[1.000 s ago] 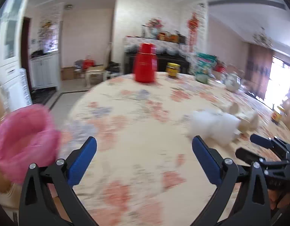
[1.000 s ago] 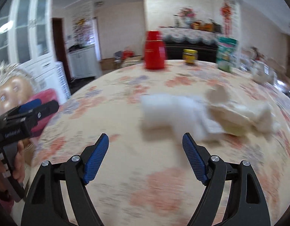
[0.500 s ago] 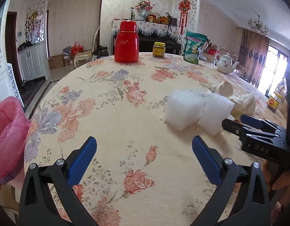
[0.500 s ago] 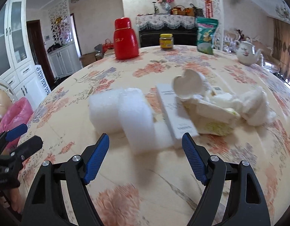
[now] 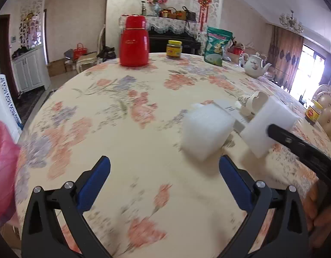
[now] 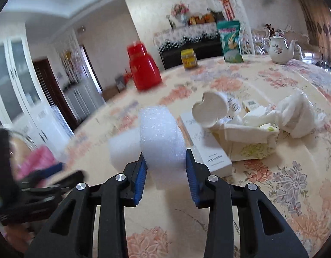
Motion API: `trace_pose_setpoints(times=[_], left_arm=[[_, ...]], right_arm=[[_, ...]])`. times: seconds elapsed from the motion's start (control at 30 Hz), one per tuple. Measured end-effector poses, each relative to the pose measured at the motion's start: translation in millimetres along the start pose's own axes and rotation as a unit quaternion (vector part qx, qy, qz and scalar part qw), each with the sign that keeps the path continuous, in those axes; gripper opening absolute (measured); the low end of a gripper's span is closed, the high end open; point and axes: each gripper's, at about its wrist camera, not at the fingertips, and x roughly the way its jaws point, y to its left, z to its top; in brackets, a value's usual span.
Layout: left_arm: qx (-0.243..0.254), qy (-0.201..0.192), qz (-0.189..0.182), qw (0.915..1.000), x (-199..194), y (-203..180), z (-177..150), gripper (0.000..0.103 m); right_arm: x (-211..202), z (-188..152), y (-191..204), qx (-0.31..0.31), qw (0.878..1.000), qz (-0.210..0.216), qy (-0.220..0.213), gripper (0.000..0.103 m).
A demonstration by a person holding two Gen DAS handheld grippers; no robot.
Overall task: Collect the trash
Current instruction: 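Grasp a white foam block with each tool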
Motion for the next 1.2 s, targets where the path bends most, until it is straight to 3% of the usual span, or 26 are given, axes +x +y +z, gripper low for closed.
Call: trace_pose_setpoints(times=[0.17, 0.27, 0.43, 0.67, 0.73, 0.87, 1.2], left_arm=[[0.031, 0.019, -0.025, 0.9990, 27.8, -27.7, 14.8, 0.097], [0.065, 0.018, -0.025, 0.9974, 43.1, -45.5, 21.8, 0.097], [0.071, 0.025, -0.027, 0.9968, 65.9, -53.7, 30.2, 0.091], [0.106, 0.040, -0.041, 0.9927, 79.9, -62.2, 30.8, 0.070], [0.102, 0.037, -0.071, 0.9915, 75.3, -61.0, 29.1, 0.068], [0.090, 0.008, -0.072, 0.9932, 63.2, -57.1, 27.7, 0.067], [0.058, -0.020, -0.053, 0.9967, 26.8, -34.2, 16.9, 0.067]], right_arm=[[-18.0, 5.4, -31.8, 0.074, 0.995, 0.056, -0.038, 0.034], [-28.9, 15.0, -37.9, 0.081, 0.993, 0.063, -0.059, 0.034], [-43.8, 24.2, -37.4, 0.070, 0.993, 0.034, -0.087, 0.034], [-39.3, 25.6, -35.7, 0.047, 0.996, -0.021, -0.078, 0.034], [-37.0, 25.2, -33.1, 0.030, 0.996, -0.043, -0.076, 0.034], [-31.5, 22.7, -25.7, -0.003, 0.994, -0.083, -0.069, 0.034], [-30.1, 19.1, -19.2, -0.020, 0.994, -0.083, -0.072, 0.034]])
